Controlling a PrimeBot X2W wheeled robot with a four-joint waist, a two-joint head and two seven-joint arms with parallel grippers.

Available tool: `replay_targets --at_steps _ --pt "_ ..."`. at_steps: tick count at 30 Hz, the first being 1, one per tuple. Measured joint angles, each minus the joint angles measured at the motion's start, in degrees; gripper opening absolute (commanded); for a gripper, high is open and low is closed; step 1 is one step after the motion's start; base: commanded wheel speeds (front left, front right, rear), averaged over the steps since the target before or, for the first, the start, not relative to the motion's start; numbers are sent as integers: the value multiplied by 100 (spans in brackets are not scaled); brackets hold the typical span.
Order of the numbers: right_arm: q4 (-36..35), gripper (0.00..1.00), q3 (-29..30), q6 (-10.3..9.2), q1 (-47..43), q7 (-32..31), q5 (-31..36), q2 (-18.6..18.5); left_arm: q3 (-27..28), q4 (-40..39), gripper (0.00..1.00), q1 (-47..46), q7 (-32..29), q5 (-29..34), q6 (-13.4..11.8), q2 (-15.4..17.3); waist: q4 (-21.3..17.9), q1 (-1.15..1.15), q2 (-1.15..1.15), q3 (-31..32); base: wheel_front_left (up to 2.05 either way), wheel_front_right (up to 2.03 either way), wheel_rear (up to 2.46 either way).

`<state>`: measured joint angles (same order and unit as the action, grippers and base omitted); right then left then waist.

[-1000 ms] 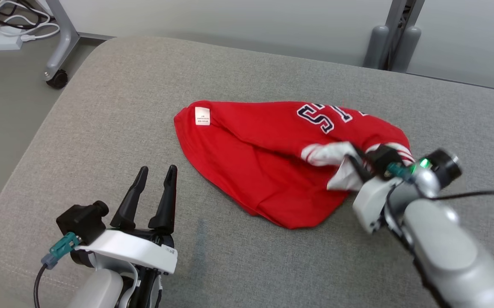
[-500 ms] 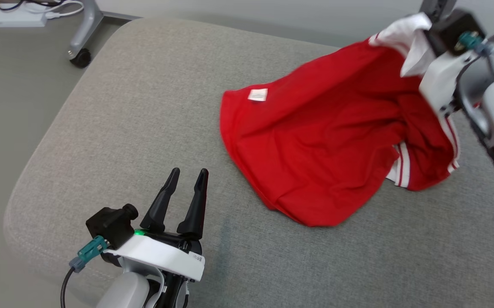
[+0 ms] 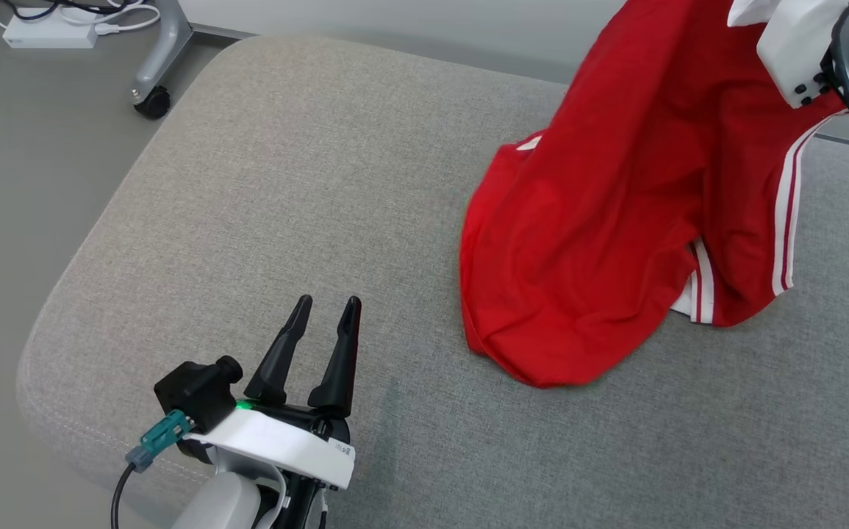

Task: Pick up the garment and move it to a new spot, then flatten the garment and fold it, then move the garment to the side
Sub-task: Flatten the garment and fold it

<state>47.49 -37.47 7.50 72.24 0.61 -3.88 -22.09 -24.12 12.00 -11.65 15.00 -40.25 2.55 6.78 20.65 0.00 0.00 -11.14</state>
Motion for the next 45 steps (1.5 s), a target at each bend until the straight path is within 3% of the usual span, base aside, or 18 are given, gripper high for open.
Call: replay_targets --at_steps 13,14,15,16,17,24,28,37,45 --pt "1144 0 -264 0 -374 98 -167 -125 -132 68 100 -77 0 25 99 -98 187 0 0 -157 0 0 0" --pt "1248 9 -248 0 -397 120 -166 -132 -192 75 100 -86 -1 49 125 -109 202 0 0 -184 0 0 0" --pt "1336 26 -223 0 -432 149 -165 -136 -255 82 100 -95 -2 65 143 -131 214 0 0 -209 0 0 0" --pt "1425 69 -164 0 -471 215 -164 -143 -325 88 100 -107 -5 81 155 -155 223 0 0 -233 0 0 0" --pt "1500 100 -102 0 -489 299 -164 -153 -397 93 100 -122 -21 83 178 -176 226 0 0 -257 0 0 0" --pt "1756 100 97 0 -513 810 -148 -203 -702 183 100 -152 -70 141 216 -248 24 0 0 -288 0 0 0" --pt "1753 100 554 0 -901 1081 -976 -59 -699 203 100 -147 -68 192 186 -208 -194 0 0 -228 0 0 0" --pt "736 100 545 0 -2662 1055 -2709 182 -631 69 100 -30 -93 193 71 -14 -735 0 0 -131 0 0 0" --pt "-108 100 637 0 -3691 682 -3605 268 -691 -11 100 -30 -141 197 37 4 -713 0 0 -227 0 0 0"
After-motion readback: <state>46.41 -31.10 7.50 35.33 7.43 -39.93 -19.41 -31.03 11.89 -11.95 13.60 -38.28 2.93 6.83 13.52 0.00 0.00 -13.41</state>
